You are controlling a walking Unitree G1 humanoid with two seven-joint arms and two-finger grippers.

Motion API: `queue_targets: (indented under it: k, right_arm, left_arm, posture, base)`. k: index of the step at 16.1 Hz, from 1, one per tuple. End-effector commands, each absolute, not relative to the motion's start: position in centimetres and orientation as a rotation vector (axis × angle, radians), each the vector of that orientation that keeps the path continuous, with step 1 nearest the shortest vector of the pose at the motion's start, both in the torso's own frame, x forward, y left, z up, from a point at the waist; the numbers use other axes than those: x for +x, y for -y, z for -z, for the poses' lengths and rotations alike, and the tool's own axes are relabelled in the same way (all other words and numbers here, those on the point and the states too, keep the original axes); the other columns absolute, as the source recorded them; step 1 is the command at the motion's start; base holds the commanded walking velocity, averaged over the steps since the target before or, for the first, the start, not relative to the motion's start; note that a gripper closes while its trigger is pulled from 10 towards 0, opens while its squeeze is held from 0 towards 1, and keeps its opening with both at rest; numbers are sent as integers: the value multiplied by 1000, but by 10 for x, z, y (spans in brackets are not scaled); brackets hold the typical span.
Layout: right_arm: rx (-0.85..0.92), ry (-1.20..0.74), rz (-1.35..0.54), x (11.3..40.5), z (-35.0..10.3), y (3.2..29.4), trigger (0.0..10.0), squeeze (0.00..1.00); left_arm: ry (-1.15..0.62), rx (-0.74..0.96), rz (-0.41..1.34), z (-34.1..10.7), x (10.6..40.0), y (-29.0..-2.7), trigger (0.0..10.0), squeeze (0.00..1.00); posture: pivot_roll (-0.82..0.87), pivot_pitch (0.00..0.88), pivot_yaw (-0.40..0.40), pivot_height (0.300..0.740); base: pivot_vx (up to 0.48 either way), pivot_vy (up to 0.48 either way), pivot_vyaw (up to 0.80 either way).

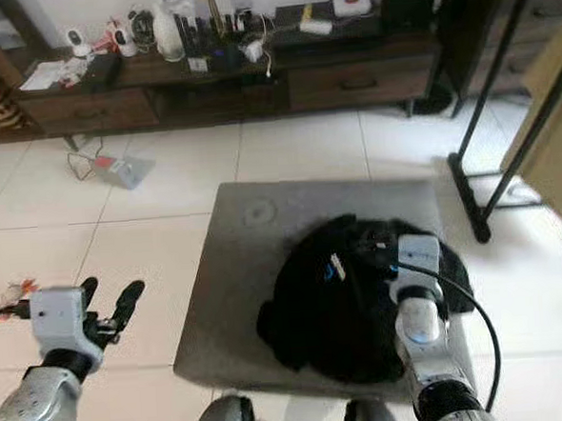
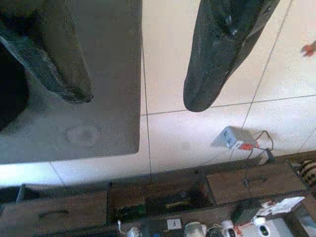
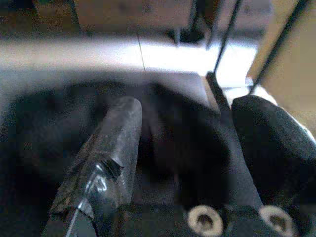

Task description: Hang hanger

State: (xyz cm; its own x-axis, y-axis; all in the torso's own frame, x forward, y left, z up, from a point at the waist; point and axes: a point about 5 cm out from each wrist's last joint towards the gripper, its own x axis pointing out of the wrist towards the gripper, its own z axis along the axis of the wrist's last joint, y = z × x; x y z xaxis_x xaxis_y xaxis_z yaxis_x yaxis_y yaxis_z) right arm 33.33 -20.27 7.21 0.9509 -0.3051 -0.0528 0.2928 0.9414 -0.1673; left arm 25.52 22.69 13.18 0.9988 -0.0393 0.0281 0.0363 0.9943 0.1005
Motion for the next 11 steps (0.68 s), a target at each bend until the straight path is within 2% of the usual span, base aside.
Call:
queue_targets:
  k: [1, 2, 4, 5, 6, 8, 11]
  right_arm:
    - [-191, -137, 331, 330, -63, 204, 10000, 212]
    - [-240, -161, 363, 333, -64, 207, 10000, 1000]
    - [-327, -155, 389, 339, -72, 208, 10000, 1000]
    - [-407, -142, 383, 345, -79, 206, 10000, 0]
    - [-497, -95, 354, 357, -95, 198, 10000, 0]
    - [-538, 2, 311, 376, -126, 181, 10000, 0]
    - [-562, 68, 382, 389, -159, 175, 10000, 0]
  left_arm:
    - [12, 101, 32, -133, 250, -233, 10000, 0]
    - [-2, 116, 37, -135, 245, -237, 10000, 0]
    - [-21, 138, 38, -138, 237, -243, 10000, 0]
    - [-33, 149, 41, -140, 233, -246, 10000, 0]
    - [-50, 164, 44, -142, 228, -250, 10000, 0]
    - [-64, 178, 63, -146, 226, -250, 10000, 0]
    - [-74, 179, 71, -150, 225, -251, 10000, 0]
  posture:
    - [150, 344, 109, 653]
    - [173, 367, 131, 653]
    - [193, 391, 157, 653]
    - [200, 398, 166, 653]
    - [211, 410, 185, 653]
    - [219, 420, 197, 653]
    - [218, 429, 200, 653]
  base:
    - [0, 0, 0]
    - [0, 0, 0]
    - [0, 0, 0]
    - [0, 0, 0]
    - [0, 0, 0]
    - [0, 0, 0]
    - [0, 0, 0]
